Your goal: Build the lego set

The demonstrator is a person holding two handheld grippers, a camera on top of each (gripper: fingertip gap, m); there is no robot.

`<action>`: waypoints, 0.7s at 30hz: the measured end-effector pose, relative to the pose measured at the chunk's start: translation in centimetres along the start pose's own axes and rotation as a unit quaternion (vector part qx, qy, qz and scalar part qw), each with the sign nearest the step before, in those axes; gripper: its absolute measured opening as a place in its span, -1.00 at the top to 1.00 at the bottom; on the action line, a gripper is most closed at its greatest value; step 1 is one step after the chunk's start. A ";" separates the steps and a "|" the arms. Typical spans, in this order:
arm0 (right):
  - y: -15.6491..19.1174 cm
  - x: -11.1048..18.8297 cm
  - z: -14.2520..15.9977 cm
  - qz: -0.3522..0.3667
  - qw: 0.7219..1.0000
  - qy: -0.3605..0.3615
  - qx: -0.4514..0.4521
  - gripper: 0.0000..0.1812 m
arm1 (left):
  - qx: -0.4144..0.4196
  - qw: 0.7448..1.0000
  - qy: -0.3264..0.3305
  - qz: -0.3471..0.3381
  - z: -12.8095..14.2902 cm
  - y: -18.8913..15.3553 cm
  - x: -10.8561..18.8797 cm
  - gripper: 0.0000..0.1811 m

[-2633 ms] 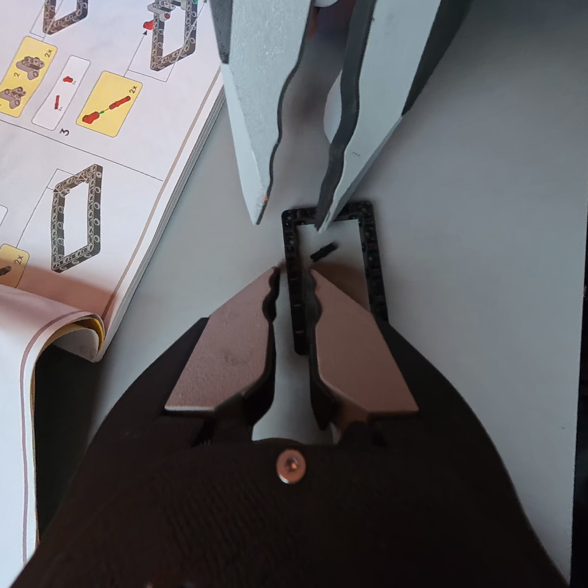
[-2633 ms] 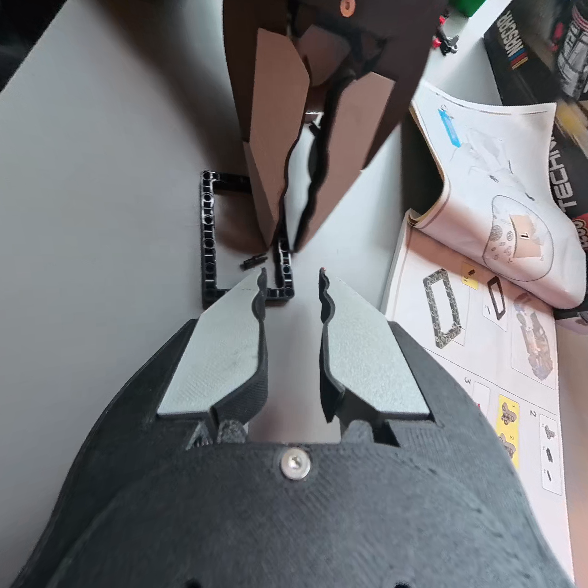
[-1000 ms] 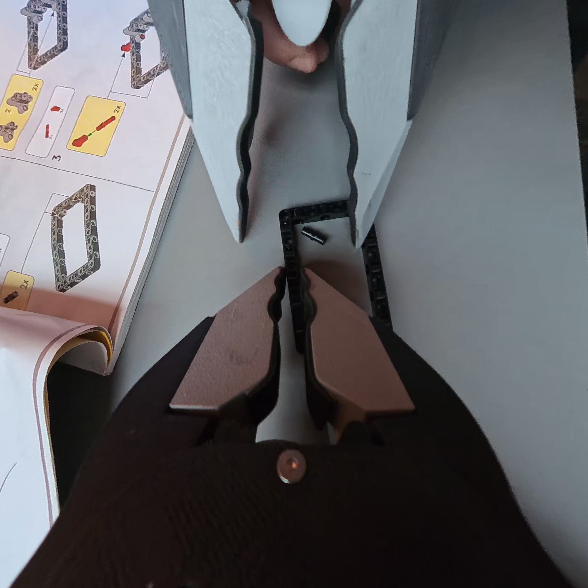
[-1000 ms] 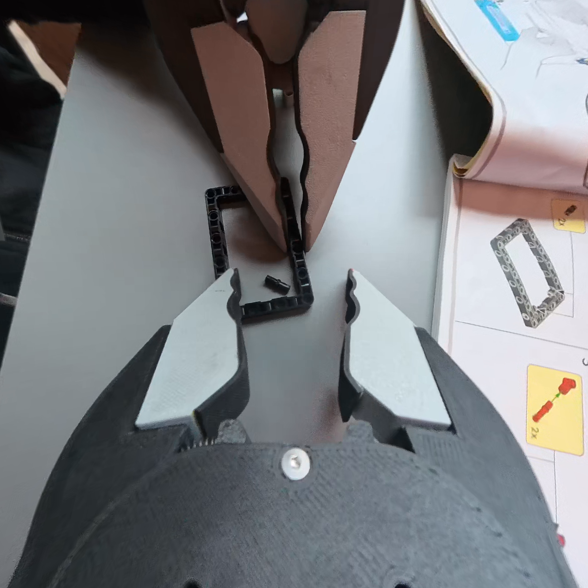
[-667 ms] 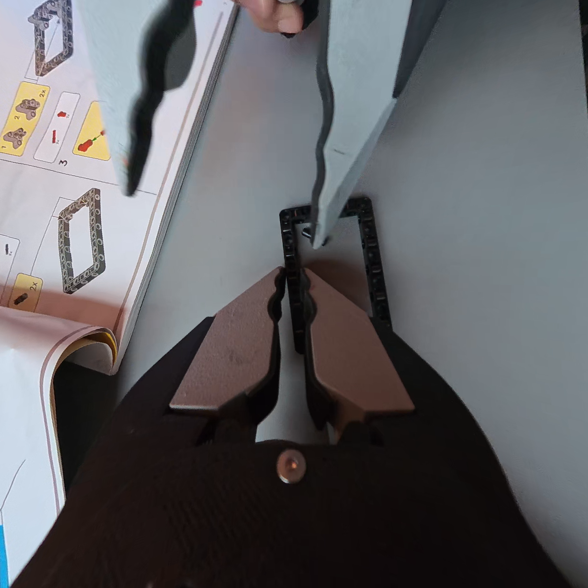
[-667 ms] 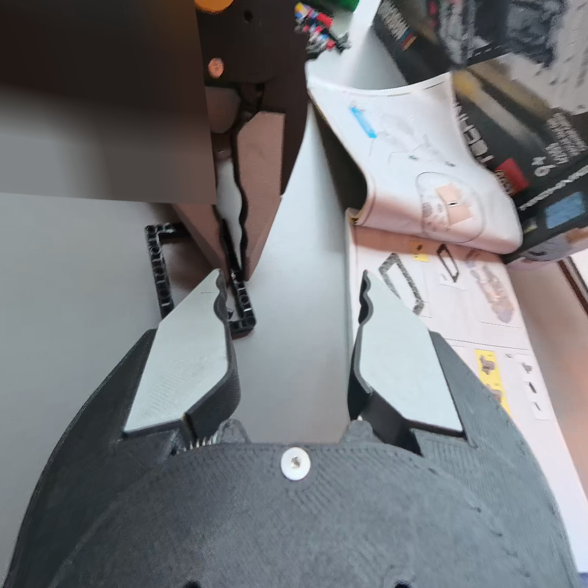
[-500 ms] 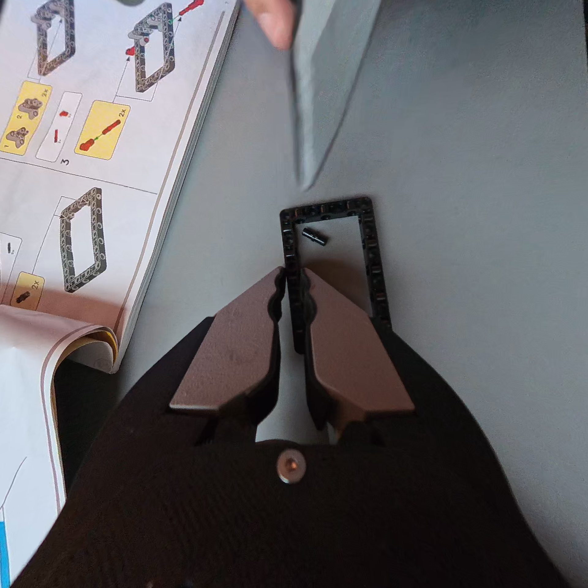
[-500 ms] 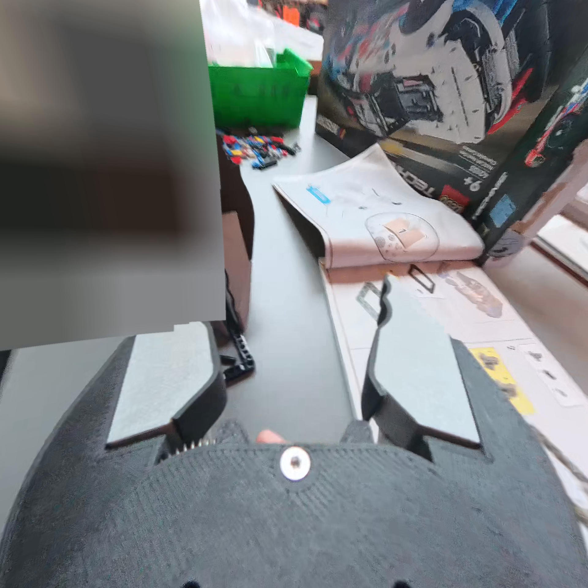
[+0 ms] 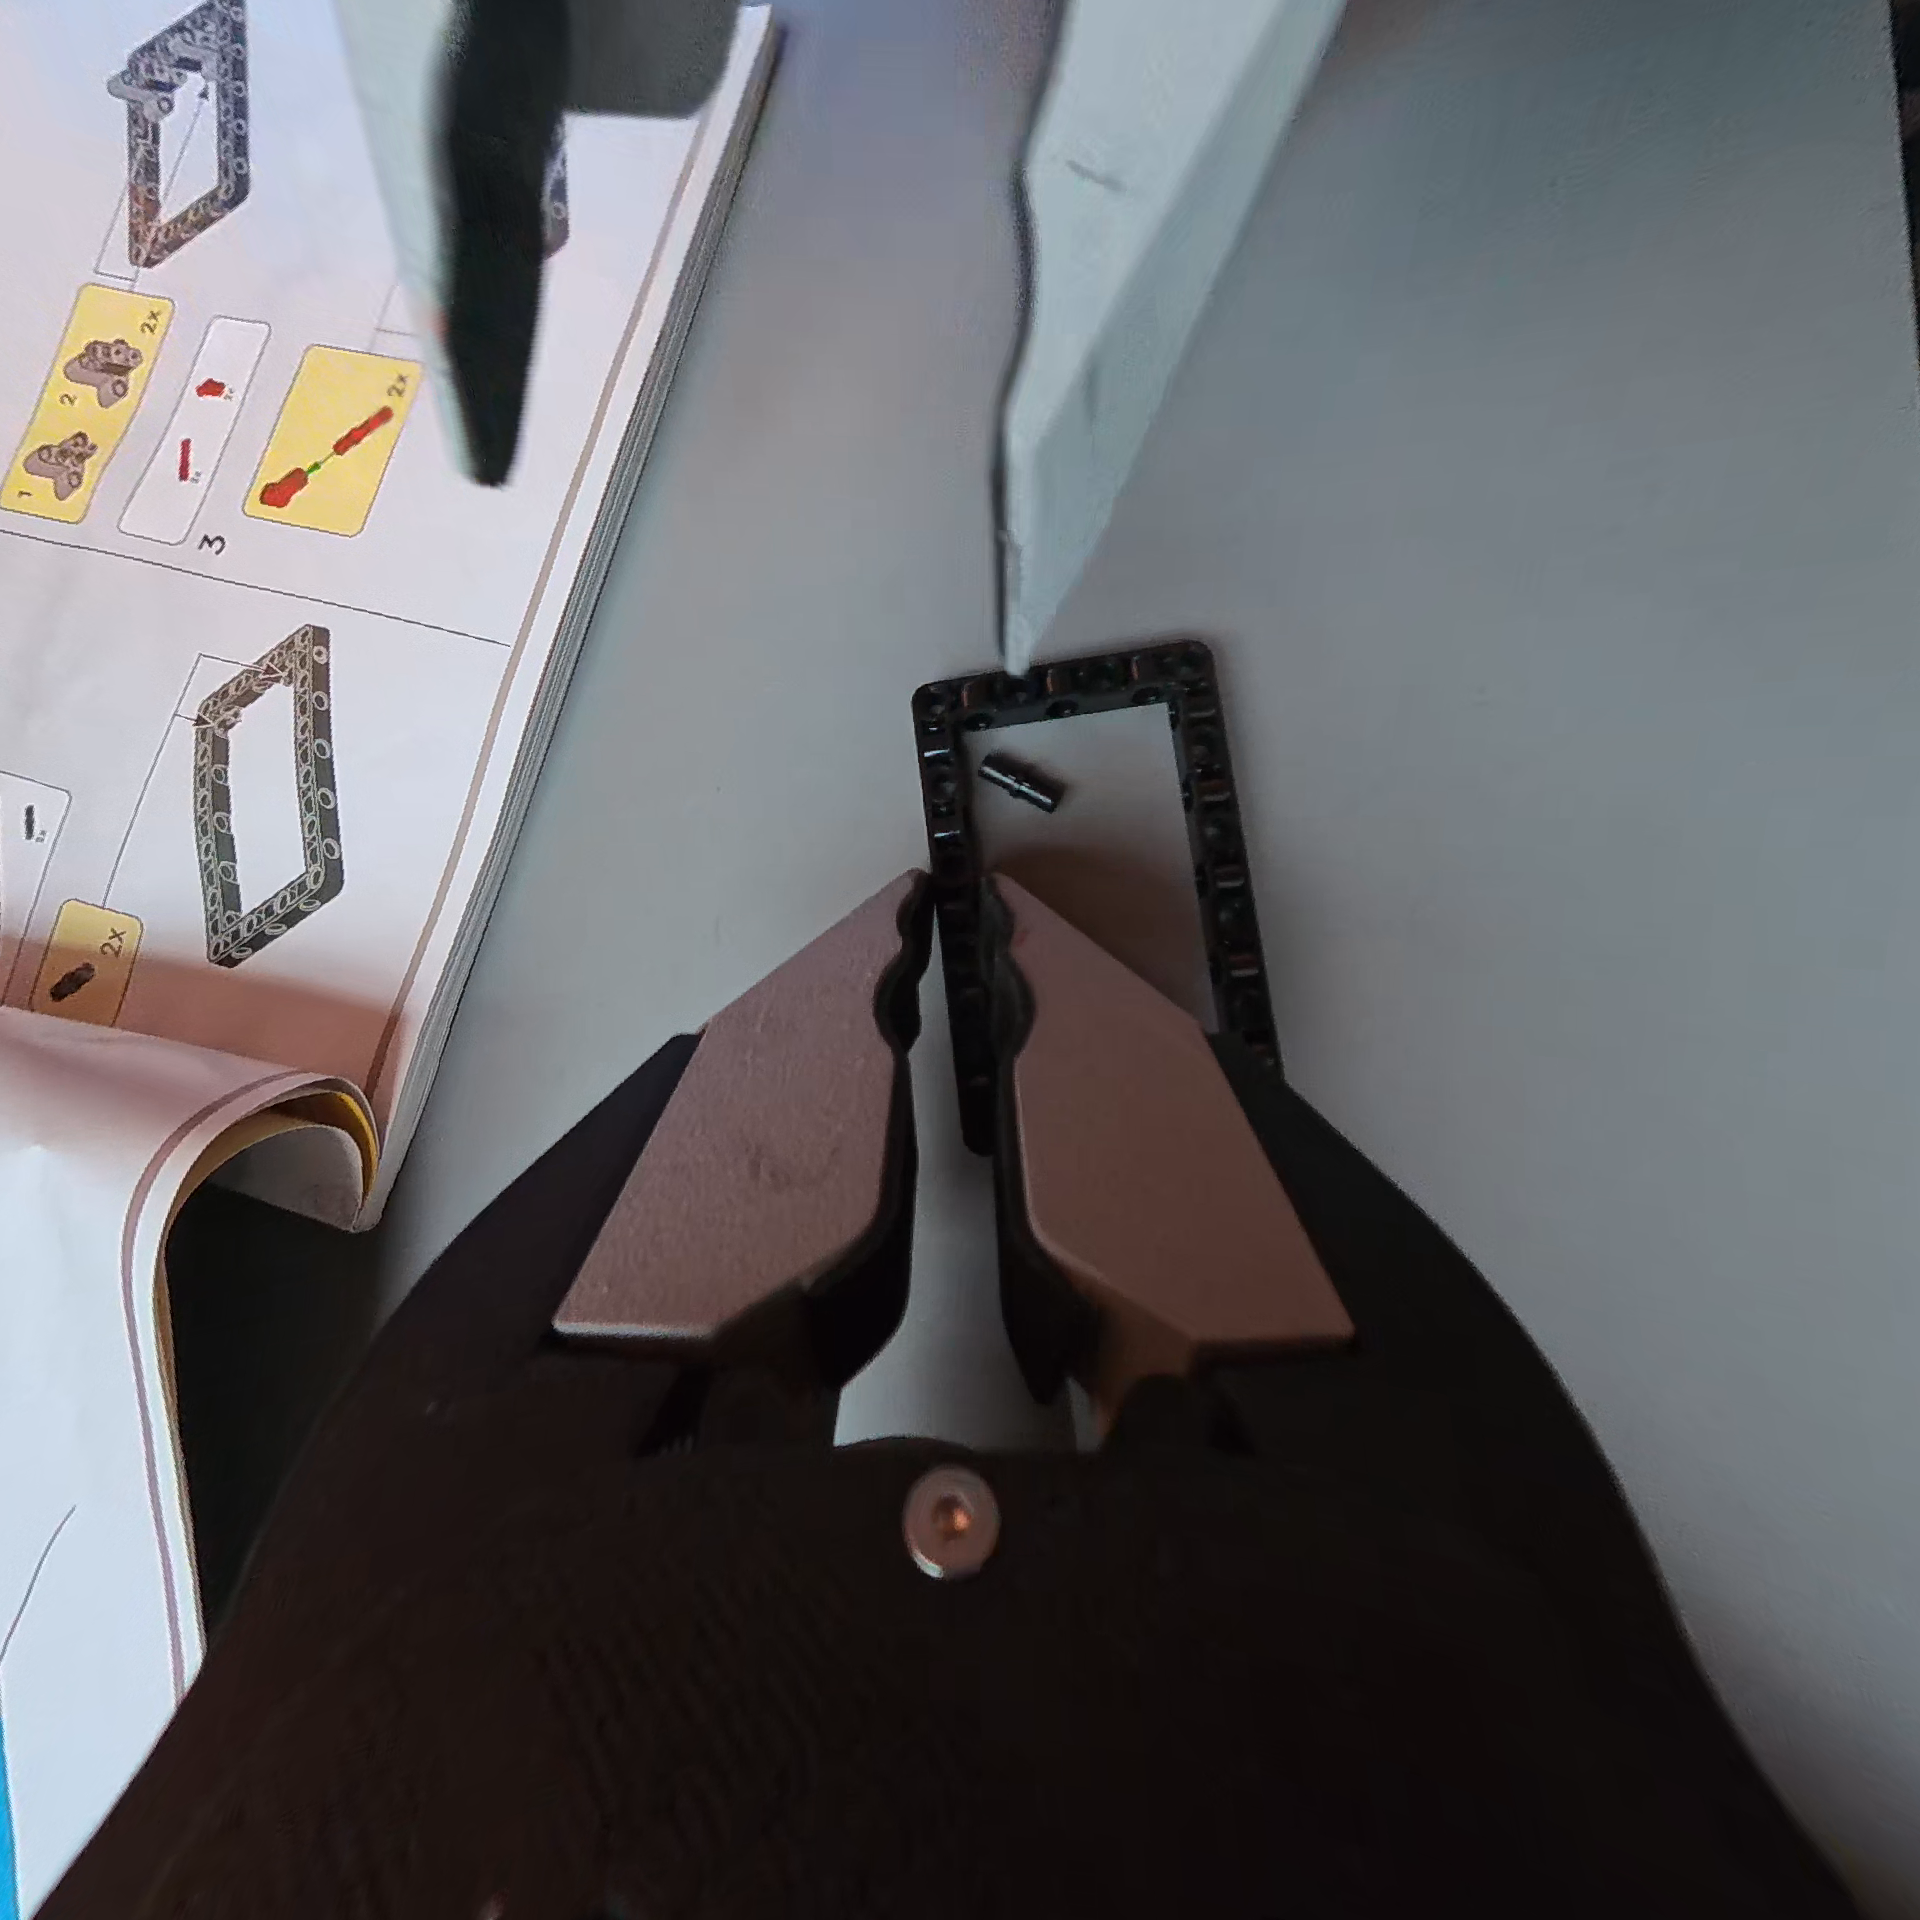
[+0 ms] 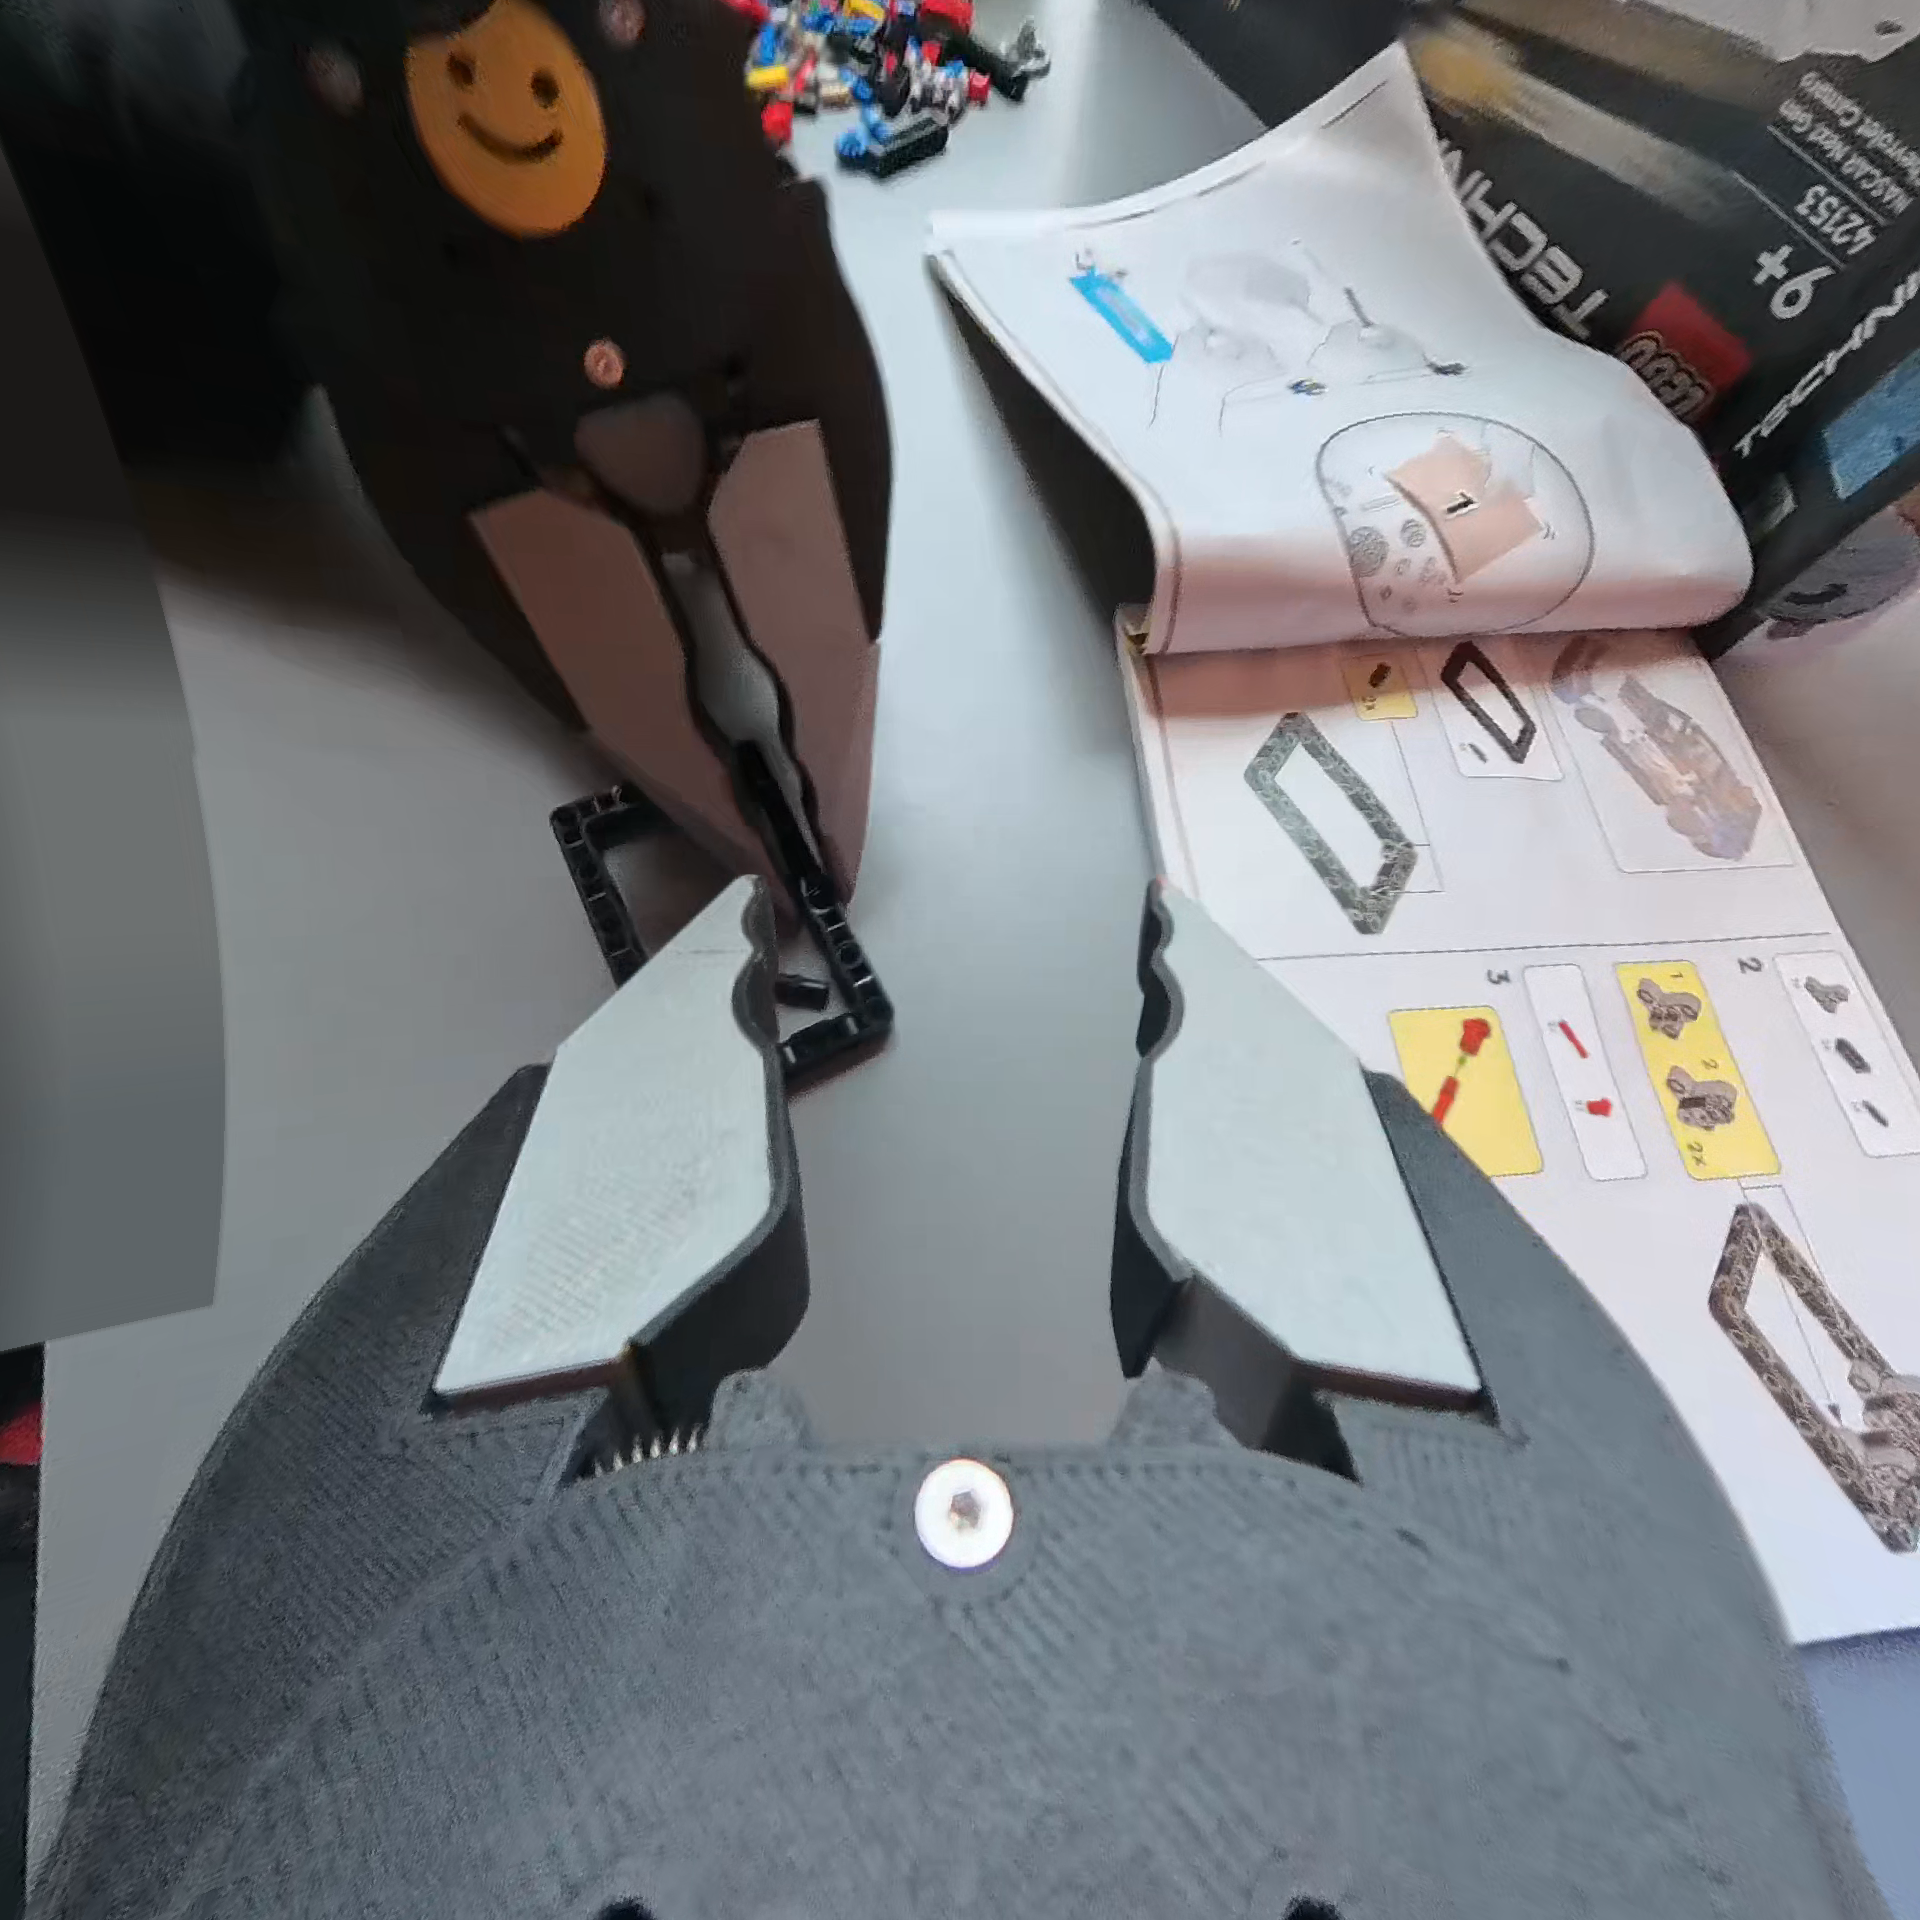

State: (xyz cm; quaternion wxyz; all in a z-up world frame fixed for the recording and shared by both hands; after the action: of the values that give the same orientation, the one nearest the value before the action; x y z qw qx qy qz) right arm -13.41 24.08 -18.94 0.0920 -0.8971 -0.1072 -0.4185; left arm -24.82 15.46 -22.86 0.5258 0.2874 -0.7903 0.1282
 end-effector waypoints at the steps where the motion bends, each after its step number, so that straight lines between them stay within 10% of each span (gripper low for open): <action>1: 0.4 -0.2 0.0 0.004 1.000 0.010 0.007 0.28 | 0.000 1.000 0.000 0.001 0.1 0.0 0.0 0.93; 21: 2.0 -3.5 0.6 -0.029 0.993 0.116 0.000 0.42 | -0.007 1.000 0.018 -0.011 0.1 -0.1 0.2 0.93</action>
State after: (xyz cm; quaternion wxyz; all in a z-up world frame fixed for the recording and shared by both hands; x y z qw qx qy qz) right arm -14.58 21.90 -22.19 0.0919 -0.8392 -0.1218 -0.5219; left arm -24.90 15.30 -22.67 0.5429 0.2898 -0.7787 0.1221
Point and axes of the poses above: each gripper's, where its closed fingertips meet, x back along the fingers, z out of its underside, y = z × x across the jaws, the point moved 9 cm from there along x, back along the fingers, and after that the axes turned 15 degrees about y, right-handed, at the moved point
